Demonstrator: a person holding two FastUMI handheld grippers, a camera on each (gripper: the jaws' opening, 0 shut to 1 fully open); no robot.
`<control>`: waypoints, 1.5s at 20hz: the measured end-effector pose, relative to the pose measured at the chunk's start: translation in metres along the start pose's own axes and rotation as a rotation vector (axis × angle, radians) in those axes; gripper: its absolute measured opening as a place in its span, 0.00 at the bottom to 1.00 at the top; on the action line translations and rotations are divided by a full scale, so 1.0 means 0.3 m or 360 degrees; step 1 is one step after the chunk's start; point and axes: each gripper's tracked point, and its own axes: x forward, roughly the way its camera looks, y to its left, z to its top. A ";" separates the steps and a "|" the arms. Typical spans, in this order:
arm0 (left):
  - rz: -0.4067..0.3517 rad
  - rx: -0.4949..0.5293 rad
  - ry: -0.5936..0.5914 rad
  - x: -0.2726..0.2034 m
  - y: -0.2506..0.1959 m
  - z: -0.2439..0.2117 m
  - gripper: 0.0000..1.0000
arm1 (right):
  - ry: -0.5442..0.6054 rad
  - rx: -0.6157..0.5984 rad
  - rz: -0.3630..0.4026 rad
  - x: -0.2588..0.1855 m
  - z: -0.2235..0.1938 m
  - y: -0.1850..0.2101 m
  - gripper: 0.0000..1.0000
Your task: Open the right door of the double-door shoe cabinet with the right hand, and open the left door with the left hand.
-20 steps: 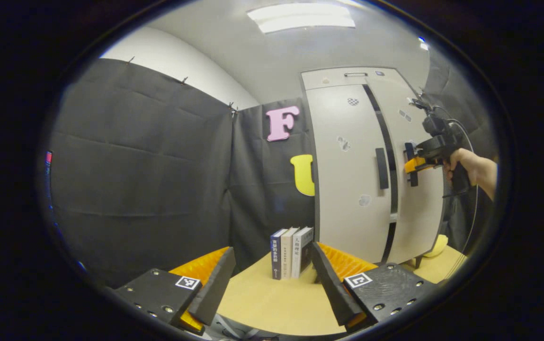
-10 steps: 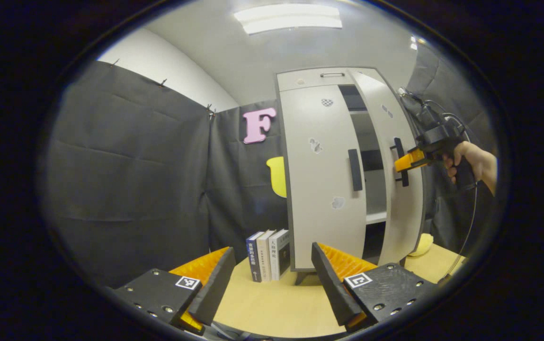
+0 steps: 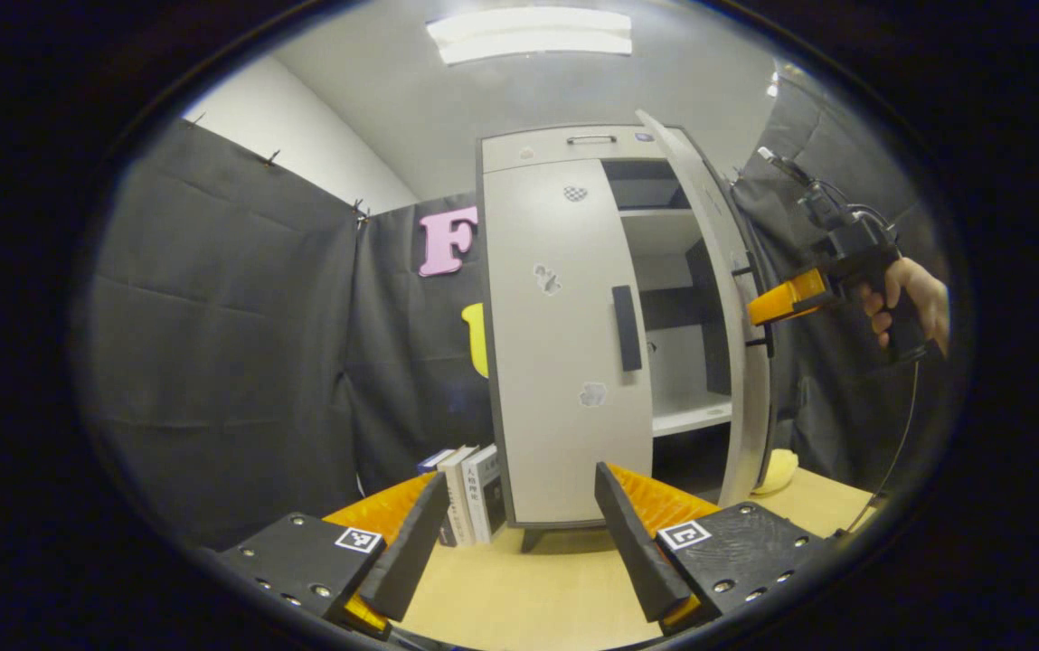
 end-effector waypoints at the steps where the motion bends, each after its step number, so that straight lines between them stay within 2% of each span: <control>1: -0.0019 -0.0002 -0.0001 0.013 -0.022 0.002 0.96 | 0.0006 -0.0003 0.0003 -0.015 0.000 -0.010 0.13; 5: -0.0093 -0.0005 -0.0001 0.042 -0.099 0.005 0.96 | -0.0011 0.0037 0.0003 -0.068 -0.006 -0.056 0.13; 14: -0.0155 -0.0018 -0.0002 0.071 -0.185 0.004 0.96 | -0.0007 -0.0016 -0.0035 -0.119 -0.012 -0.122 0.13; 24: -0.0147 -0.0029 0.0008 0.047 -0.228 -0.004 0.96 | -0.0001 -0.0007 -0.0135 -0.140 -0.014 -0.170 0.12; 25: -0.0143 -0.0030 0.0011 0.045 -0.236 -0.009 0.96 | 0.0009 0.0014 -0.0139 -0.140 -0.018 -0.168 0.10; 30: -0.0139 -0.0026 0.0041 0.036 -0.287 -0.025 0.96 | -0.0004 0.0038 -0.0178 -0.147 -0.018 -0.181 0.12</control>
